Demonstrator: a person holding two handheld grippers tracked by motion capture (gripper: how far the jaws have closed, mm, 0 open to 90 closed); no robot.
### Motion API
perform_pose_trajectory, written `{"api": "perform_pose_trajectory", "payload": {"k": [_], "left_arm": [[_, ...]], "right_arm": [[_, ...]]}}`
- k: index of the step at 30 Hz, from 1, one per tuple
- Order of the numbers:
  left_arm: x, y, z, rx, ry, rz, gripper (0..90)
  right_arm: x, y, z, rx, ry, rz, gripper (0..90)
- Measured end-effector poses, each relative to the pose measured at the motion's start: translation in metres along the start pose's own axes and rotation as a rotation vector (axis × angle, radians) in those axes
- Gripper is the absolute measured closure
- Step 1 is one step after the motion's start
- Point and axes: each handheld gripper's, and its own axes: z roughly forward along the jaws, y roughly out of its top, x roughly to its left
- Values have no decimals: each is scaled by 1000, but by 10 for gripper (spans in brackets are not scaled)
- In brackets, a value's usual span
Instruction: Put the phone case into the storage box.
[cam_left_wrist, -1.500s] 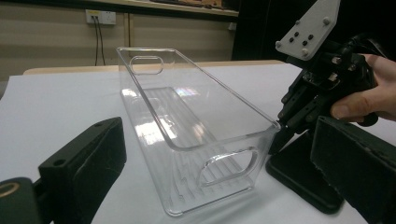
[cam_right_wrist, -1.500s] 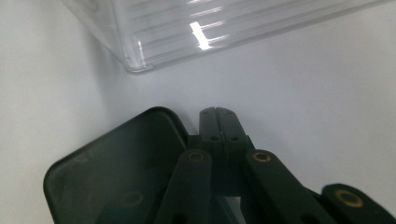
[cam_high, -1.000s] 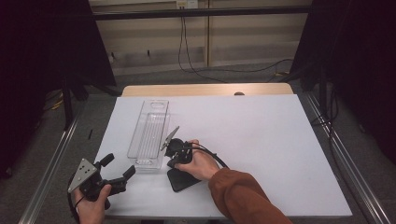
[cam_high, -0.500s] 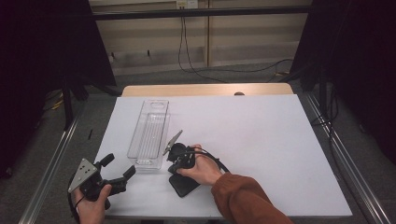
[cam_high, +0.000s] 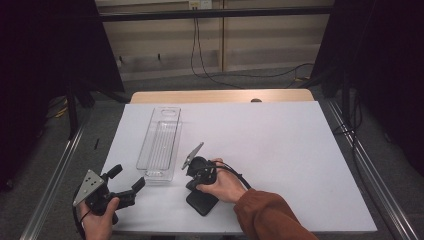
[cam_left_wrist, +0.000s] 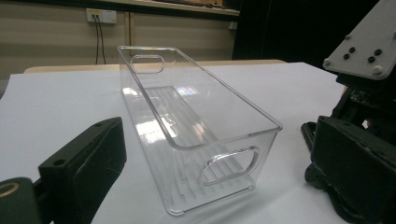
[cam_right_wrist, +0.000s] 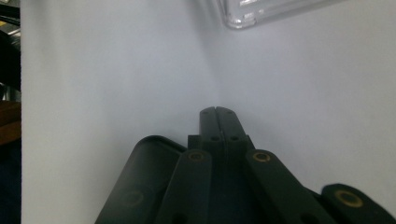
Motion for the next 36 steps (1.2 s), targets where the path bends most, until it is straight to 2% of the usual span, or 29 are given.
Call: {"api": "perform_pose_trajectory", "payload": {"k": [17,24,27,36], "left_arm": [[0,0,1,5,2,2,34],[-2,1,3,-2,2,-1,34],[-3,1,5,3,-6,-1,34],[-2,1,4,4,0,0,34]], "right_arm": [[3,-35,-21,-4,13,27,900],[4,-52,-31,-13,7,58,900],[3,-64,-38,-33,4,82,900],[7,-75,-45,-25,-8,92,900]]}}
